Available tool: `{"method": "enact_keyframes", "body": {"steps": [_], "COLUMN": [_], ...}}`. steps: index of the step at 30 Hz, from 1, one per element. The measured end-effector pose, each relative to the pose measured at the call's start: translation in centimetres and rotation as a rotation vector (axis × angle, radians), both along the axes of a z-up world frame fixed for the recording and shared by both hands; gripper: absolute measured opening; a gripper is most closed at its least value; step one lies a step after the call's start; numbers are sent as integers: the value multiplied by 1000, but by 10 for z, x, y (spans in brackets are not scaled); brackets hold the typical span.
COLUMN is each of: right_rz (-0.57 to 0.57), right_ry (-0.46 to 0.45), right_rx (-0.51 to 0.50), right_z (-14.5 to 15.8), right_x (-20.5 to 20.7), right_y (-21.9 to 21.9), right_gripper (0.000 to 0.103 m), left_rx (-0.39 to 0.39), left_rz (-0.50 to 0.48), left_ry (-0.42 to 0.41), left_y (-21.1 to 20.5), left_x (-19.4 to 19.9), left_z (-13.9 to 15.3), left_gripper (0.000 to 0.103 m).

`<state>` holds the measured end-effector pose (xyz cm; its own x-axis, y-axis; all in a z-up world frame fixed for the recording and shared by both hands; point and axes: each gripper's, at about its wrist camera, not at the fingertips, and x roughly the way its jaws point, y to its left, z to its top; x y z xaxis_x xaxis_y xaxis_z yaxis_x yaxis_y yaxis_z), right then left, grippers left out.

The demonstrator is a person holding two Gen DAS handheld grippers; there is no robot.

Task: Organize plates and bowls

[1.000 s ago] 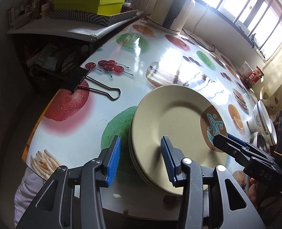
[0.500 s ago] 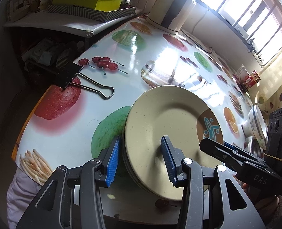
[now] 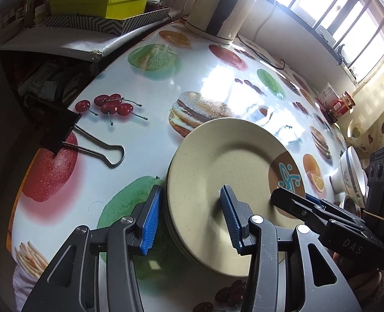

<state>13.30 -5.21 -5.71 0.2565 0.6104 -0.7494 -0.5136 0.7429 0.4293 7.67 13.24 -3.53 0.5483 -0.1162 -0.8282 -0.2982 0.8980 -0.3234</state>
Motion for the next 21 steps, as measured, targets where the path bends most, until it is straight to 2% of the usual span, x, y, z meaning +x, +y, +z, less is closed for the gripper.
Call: {"method": "enact_keyframes", "body": {"steps": [21], "right_rz": [-122], "right_ry": [22], "right_rx": [-17], "right_z": [4], "right_x": [60], "right_y": [-19], "right_gripper": [46], "left_rx": [3], "left_rz": [-87], "left_ry": [17], "left_y": [-15], "left_x": [71], "left_z": [2], "left_gripper": [46]}}
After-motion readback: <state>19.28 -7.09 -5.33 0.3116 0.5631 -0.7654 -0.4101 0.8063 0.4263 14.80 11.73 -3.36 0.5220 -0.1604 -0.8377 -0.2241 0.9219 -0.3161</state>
